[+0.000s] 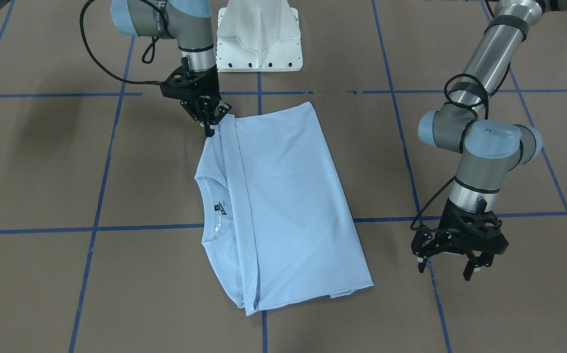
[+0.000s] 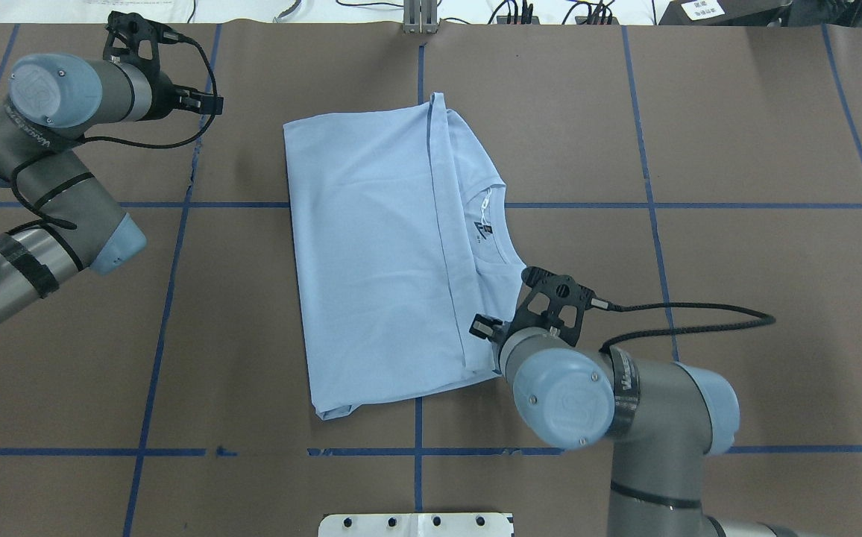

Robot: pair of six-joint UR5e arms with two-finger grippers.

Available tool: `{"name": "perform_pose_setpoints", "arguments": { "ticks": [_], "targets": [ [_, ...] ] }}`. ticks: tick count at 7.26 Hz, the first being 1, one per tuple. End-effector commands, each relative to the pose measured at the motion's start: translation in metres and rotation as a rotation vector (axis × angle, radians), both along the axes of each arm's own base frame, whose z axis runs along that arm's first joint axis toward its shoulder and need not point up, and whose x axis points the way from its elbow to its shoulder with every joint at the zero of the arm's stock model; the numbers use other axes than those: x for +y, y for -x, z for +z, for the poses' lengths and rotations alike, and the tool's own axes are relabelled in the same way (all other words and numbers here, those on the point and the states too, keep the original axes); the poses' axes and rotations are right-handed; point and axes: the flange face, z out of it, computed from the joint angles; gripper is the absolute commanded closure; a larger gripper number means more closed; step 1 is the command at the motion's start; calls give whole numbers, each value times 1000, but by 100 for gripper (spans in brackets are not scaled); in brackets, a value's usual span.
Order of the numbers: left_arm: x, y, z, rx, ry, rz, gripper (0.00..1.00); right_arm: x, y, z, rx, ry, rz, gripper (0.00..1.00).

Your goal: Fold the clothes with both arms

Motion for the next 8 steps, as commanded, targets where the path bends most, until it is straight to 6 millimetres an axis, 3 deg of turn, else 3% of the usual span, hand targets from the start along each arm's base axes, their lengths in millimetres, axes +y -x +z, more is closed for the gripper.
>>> {"name": "perform_pose_setpoints", "arguments": {
  "ticks": [1, 2, 3, 4, 5, 8],
  "targets": [
    [1, 1, -4, 6, -6, 1, 0, 66, 13, 16, 18, -33, 1, 100],
    [1, 1, -6, 9, -8, 0, 0, 74, 14, 24, 32, -42, -5, 100],
    [2, -1, -5, 14, 0, 13, 0, 76, 19, 26, 48, -50, -26, 1],
    [3, -2, -6, 16, 0, 17, 0, 58, 8, 14, 71, -113, -79, 0],
    [3, -2, -3, 13, 3, 17, 0, 62, 1, -1, 67, -159, -144, 0],
    [4, -4, -5, 16, 2, 20, 0, 104, 16, -6, 111, -275, -292, 0]
  ]
}}
